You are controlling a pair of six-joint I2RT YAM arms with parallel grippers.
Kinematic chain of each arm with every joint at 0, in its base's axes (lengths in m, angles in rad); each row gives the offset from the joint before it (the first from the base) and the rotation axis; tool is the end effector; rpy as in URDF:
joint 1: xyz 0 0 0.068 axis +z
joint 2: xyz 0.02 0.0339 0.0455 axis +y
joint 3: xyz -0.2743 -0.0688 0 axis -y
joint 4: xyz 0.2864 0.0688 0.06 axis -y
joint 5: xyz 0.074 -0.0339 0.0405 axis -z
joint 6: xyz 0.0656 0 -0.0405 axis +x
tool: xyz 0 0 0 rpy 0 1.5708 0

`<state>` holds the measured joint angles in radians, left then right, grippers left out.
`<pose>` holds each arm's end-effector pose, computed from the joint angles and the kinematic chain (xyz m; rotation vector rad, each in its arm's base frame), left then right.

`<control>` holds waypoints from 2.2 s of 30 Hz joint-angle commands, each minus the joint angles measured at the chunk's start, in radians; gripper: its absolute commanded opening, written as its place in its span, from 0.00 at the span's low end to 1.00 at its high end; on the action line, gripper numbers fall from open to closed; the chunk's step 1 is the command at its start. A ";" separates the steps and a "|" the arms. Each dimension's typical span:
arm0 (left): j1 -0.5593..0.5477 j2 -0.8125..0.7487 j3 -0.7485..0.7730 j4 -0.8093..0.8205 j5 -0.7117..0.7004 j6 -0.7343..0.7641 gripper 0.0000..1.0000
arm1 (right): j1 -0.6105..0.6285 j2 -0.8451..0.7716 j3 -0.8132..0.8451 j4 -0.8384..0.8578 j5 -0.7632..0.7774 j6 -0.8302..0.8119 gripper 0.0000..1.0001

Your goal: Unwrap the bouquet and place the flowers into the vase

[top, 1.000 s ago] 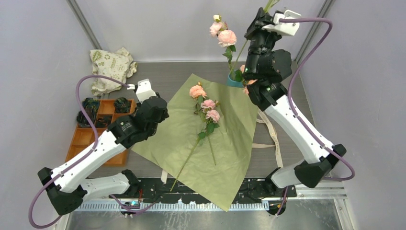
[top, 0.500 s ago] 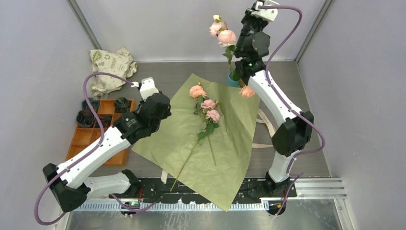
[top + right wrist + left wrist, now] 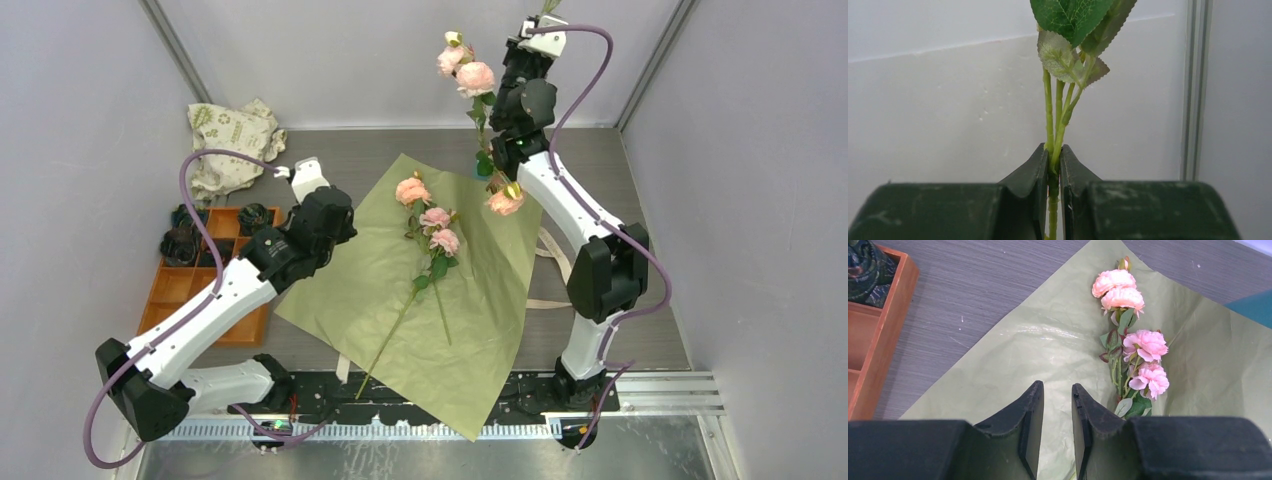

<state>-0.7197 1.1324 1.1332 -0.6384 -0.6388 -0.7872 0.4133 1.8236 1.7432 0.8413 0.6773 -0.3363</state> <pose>0.2451 -0.1629 0.3467 -0.4100 2.0350 -0.2117 0.4465 0.1509 0.5022 0.3096 0.9566 -0.2036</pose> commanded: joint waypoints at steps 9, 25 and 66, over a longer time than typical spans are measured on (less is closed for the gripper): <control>0.022 -0.019 -0.036 0.072 0.034 -0.010 0.27 | -0.042 -0.131 -0.184 0.021 -0.009 0.148 0.01; 0.034 -0.014 -0.044 0.078 0.068 -0.023 0.26 | -0.042 -0.196 -0.371 0.028 -0.010 0.171 0.01; 0.035 0.022 -0.039 0.087 0.101 -0.035 0.24 | -0.041 -0.414 -0.486 -0.175 -0.099 0.283 0.74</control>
<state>-0.6903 1.1545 1.0912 -0.5949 -0.5400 -0.8085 0.3710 1.4887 1.2446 0.6777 0.5941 -0.0799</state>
